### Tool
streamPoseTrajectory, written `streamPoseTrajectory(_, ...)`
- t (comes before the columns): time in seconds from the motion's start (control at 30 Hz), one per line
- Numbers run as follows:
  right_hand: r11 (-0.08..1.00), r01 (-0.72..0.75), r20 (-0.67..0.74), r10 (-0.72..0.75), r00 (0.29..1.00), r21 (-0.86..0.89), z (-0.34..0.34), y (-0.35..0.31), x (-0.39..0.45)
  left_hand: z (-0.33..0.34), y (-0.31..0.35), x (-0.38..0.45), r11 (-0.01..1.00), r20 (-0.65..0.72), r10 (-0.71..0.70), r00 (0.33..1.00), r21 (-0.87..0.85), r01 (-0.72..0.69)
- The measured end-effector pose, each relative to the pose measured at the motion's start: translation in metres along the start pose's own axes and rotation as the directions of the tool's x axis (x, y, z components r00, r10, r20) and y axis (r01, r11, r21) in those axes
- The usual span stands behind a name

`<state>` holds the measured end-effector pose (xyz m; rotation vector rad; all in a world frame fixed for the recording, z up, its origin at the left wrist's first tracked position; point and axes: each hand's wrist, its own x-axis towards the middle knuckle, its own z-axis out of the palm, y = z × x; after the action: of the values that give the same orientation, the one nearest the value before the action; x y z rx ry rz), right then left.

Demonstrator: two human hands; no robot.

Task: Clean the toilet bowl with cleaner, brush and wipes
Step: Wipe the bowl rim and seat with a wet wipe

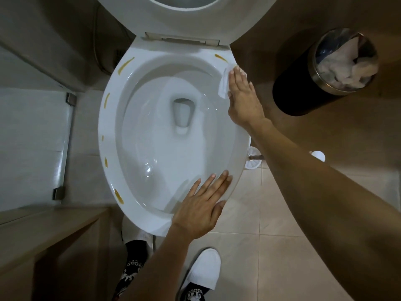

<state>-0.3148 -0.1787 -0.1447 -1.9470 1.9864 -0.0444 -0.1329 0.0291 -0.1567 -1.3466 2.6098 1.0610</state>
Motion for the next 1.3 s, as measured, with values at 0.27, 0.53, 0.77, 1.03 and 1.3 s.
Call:
streamPoseTrajectory(0.27, 0.998, 0.038, -0.008, -0.039, 0.999, -0.046, 0.004, 0.005, -0.008, 0.004, 0.0, -0.001, 0.999, -0.009, -0.011, 1.0, 0.036, 0.011)
streamPoseTrajectory(0.53, 0.998, 0.046, -0.007, -0.047, 0.999, -0.035, 0.001, 0.004, 0.004, 0.001, 0.0, 0.0, 1.0, 0.0, -0.004, 1.0, 0.009, 0.004)
streamPoseTrajectory(0.77, 0.996, 0.073, -0.012, -0.074, 0.997, -0.052, -0.006, -0.003, 0.025, -0.001, 0.0, 0.0, 1.0, 0.011, -0.001, 1.0, -0.023, 0.001)
streamPoseTrajectory(1.03, 0.992, 0.107, -0.004, -0.108, 0.994, -0.064, -0.007, -0.006, 0.035, -0.003, 0.001, -0.001, 0.998, 0.014, 0.002, 1.0, -0.055, -0.002)
streamPoseTrajectory(1.3, 0.993, 0.107, -0.032, -0.109, 0.994, -0.048, -0.003, -0.002, 0.028, -0.002, 0.001, -0.001, 0.998, 0.017, 0.002, 1.0, -0.056, -0.001)
